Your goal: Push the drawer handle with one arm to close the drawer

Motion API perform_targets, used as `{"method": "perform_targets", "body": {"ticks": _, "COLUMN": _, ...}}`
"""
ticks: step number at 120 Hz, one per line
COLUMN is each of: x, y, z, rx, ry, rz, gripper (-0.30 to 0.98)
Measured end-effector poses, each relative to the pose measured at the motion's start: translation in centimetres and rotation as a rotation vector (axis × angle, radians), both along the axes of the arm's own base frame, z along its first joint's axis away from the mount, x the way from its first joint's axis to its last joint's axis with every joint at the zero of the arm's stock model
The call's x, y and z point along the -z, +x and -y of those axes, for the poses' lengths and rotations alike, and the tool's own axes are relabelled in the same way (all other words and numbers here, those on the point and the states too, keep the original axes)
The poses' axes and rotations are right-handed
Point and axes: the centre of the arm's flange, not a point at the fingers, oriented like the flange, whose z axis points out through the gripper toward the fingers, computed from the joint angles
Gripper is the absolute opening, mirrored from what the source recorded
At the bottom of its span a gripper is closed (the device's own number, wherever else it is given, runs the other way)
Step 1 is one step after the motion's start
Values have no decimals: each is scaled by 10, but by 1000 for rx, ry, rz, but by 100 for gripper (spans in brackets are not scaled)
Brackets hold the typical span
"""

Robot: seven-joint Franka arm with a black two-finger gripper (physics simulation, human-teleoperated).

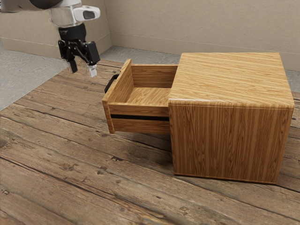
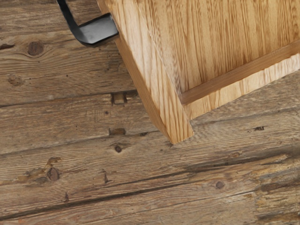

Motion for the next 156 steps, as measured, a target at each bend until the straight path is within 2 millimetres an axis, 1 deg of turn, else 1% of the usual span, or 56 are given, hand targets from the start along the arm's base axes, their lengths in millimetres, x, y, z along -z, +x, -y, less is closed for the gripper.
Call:
{"method": "perform_targets", "body": {"ticks": 6, "x": -4, "y": -2, "z": 23, "rx": 37, "ry": 4, "rz": 18, "gripper": 69}}
{"method": "perform_targets", "body": {"ticks": 10, "x": -3, "y": -3, "z": 34, "rx": 56, "ry": 15, "rz": 22, "gripper": 69}}
{"method": "perform_targets", "body": {"ticks": 14, "x": 8, "y": 2, "z": 41, "rx": 68, "ry": 32, "rz": 9, "gripper": 68}}
{"method": "perform_targets", "body": {"ticks": 17, "x": 18, "y": 8, "z": 39, "rx": 65, "ry": 43, "rz": -1, "gripper": 68}}
{"method": "perform_targets", "body": {"ticks": 19, "x": 25, "y": 12, "z": 32, "rx": 56, "ry": 52, "rz": -7, "gripper": 68}}
{"method": "perform_targets", "body": {"ticks": 21, "x": 31, "y": 17, "z": 20, "rx": 38, "ry": 62, "rz": -12, "gripper": 68}}
{"method": "perform_targets", "body": {"ticks": 24, "x": 39, "y": 23, "z": -7, "rx": 0, "ry": 74, "rz": -14, "gripper": 68}}
{"method": "perform_targets", "body": {"ticks": 29, "x": 48, "y": 29, "z": -61, "rx": -70, "ry": 89, "rz": -9, "gripper": 68}}
{"method": "perform_targets", "body": {"ticks": 31, "x": 50, "y": 30, "z": -79, "rx": -91, "ry": 93, "rz": -4, "gripper": 68}}
{"method": "perform_targets", "body": {"ticks": 34, "x": 53, "y": 31, "z": -100, "rx": -109, "ry": 100, "rz": 1, "gripper": 68}}
{"method": "perform_targets", "body": {"ticks": 36, "x": 58, "y": 33, "z": -109, "rx": -108, "ry": 103, "rz": 2, "gripper": 68}}
{"method": "perform_targets", "body": {"ticks": 40, "x": 71, "y": 42, "z": -116, "rx": -83, "ry": 108, "rz": 6, "gripper": 67}}
{"method": "perform_targets", "body": {"ticks": 47, "x": 90, "y": 60, "z": -112, "rx": -4, "ry": 110, "rz": 27, "gripper": 66}}
{"method": "perform_targets", "body": {"ticks": 52, "x": 96, "y": 68, "z": -110, "rx": 54, "ry": 109, "rz": 52, "gripper": 65}}
{"method": "perform_targets", "body": {"ticks": 58, "x": 96, "y": 73, "z": -111, "rx": 122, "ry": 111, "rz": 86, "gripper": 64}}
{"method": "perform_targets", "body": {"ticks": 60, "x": 98, "y": 74, "z": -116, "rx": 138, "ry": 111, "rz": 94, "gripper": 64}}
{"method": "perform_targets", "body": {"ticks": 67, "x": 114, "y": 81, "z": -143, "rx": 179, "ry": 97, "rz": 111, "gripper": 62}}
{"method": "perform_targets", "body": {"ticks": 75, "x": 131, "y": 94, "z": -153, "rx": 256, "ry": 81, "rz": 151, "gripper": 59}}
{"method": "perform_targets", "body": {"ticks": 83, "x": 140, "y": 110, "z": -152, "rx": 351, "ry": 85, "rz": 198, "gripper": 57}}
{"method": "perform_targets", "body": {"ticks": 86, "x": 139, "y": 113, "z": -152, "rx": 387, "ry": 89, "rz": 217, "gripper": 56}}
{"method": "perform_targets", "body": {"ticks": 89, "x": 133, "y": 113, "z": -151, "rx": 421, "ry": 94, "rz": 238, "gripper": 55}}
{"method": "perform_targets", "body": {"ticks": 95, "x": 117, "y": 88, "z": -149, "rx": 478, "ry": 89, "rz": 263, "gripper": 53}}
{"method": "perform_targets", "body": {"ticks": 101, "x": 109, "y": 58, "z": -150, "rx": 526, "ry": 84, "rz": 275, "gripper": 50}}
{"method": "perform_targets", "body": {"ticks": 104, "x": 108, "y": 50, "z": -151, "rx": 552, "ry": 89, "rz": 276, "gripper": 48}}
{"method": "perform_targets", "body": {"ticks": 108, "x": 113, "y": 46, "z": -151, "rx": 593, "ry": 94, "rz": 273, "gripper": 45}}
{"method": "perform_targets", "body": {"ticks": 114, "x": 119, "y": 52, "z": -140, "rx": 668, "ry": 102, "rz": 276, "gripper": 41}}
{"method": "perform_targets", "body": {"ticks": 124, "x": 127, "y": 73, "z": -107, "rx": 815, "ry": 113, "rz": 298, "gripper": 34}}
{"method": "perform_targets", "body": {"ticks": 130, "x": 124, "y": 76, "z": -94, "rx": 884, "ry": 123, "rz": 313, "gripper": 31}}
{"method": "perform_targets", "body": {"ticks": 140, "x": 120, "y": 75, "z": -92, "rx": 974, "ry": 141, "rz": 328, "gripper": 26}}
{"method": "perform_targets", "body": {"ticks": 150, "x": 130, "y": 84, "z": -92, "rx": 1046, "ry": 139, "rz": 330, "gripper": 23}}
{"method": "perform_targets", "body": {"ticks": 156, "x": 131, "y": 90, "z": -92, "rx": 1085, "ry": 143, "rz": 341, "gripper": 22}}
